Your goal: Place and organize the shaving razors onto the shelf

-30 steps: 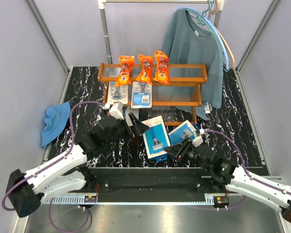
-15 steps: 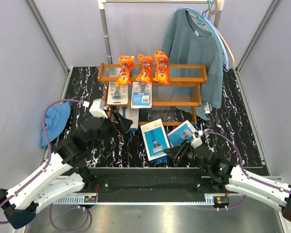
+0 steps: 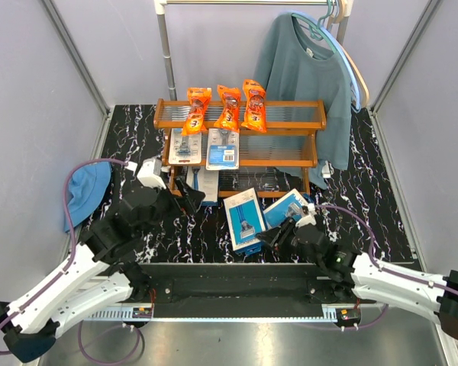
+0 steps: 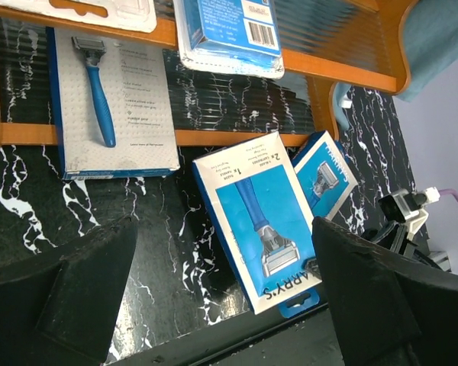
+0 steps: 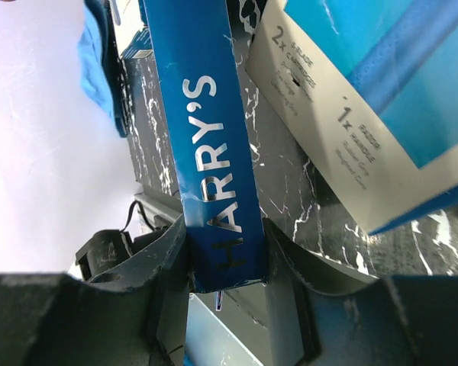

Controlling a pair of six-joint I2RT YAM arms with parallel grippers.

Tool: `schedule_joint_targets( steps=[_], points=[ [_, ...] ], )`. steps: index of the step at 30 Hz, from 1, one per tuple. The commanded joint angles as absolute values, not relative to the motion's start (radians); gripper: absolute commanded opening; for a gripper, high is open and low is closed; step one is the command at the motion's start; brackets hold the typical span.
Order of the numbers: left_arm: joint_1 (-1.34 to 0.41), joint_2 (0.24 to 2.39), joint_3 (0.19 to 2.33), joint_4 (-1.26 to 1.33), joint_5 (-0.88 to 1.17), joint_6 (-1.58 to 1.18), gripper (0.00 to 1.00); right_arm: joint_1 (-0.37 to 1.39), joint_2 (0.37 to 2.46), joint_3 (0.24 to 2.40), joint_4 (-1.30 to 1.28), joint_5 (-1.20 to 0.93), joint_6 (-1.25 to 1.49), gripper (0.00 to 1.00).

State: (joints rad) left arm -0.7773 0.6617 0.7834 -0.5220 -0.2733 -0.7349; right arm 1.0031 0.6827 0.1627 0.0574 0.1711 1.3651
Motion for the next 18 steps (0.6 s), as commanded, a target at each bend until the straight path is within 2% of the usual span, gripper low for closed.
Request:
schedule_joint_targets(
  steps=[1, 18],
  points=[
    [-0.773, 0.635, 0.815, -0.512, -0.307, -0.718, 0.99, 0.983, 0.751, 0.248, 0.214, 0.183, 1.345, 0.0],
    [-0.773, 0.571, 0.782, -0.551, -0.302, -0.727, 0.99, 0.762, 0.96, 0.345, 0.354, 0.048, 1.295, 0.0]
  ],
)
